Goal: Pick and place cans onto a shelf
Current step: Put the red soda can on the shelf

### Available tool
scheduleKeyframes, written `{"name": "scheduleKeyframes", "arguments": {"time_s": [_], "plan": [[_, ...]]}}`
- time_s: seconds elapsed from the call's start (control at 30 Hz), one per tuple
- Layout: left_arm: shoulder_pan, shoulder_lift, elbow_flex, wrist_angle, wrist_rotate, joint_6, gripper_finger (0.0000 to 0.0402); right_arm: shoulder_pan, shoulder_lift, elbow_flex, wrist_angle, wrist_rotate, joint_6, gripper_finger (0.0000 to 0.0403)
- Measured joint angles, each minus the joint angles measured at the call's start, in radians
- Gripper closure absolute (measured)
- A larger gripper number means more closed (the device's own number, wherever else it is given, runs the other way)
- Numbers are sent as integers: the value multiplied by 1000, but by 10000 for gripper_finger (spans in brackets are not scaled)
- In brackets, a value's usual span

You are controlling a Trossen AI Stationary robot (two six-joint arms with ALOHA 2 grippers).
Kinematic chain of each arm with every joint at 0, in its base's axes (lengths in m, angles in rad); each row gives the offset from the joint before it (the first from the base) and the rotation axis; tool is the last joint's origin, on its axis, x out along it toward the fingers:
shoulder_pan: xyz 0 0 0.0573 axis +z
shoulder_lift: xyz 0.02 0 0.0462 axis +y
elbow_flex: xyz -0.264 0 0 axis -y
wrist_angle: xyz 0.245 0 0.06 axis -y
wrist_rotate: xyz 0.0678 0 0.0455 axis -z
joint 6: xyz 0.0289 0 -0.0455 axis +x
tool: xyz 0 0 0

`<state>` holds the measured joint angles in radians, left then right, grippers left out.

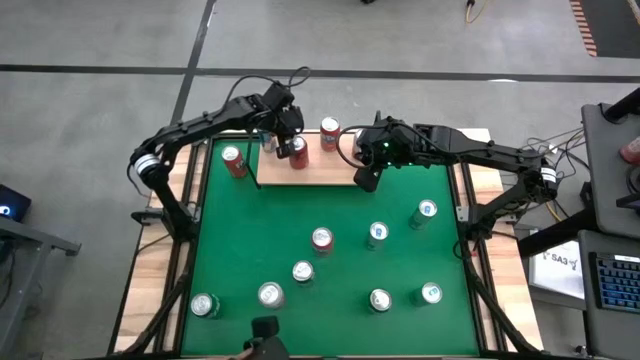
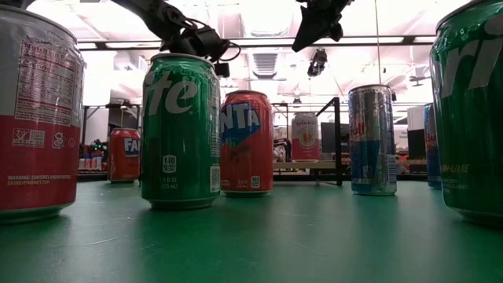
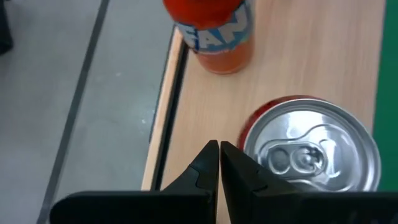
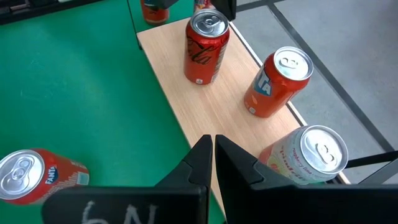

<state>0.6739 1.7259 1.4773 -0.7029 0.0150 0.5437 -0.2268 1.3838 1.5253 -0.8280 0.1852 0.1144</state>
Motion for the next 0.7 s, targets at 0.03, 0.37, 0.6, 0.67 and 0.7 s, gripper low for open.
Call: {"name": "scheduleKeyframes", "arguments": {"time_s": [0.03,0.37,0.6,0.67,0.7], "plan": [[0,-4,0,2,-13,-3,402,0,0,0,0,0,1,390],[-48,-21,29,46,97,-157,402,0,0,0,3,0,5,390],[-105,-19,27,40,102,-164,402,0,0,0,3,0,9,390],[-108,-19,27,33,102,-164,402,0,0,0,3,0,9,390],[-108,-19,27,25,99,-164,402,0,0,0,3,0,9,390]]}}
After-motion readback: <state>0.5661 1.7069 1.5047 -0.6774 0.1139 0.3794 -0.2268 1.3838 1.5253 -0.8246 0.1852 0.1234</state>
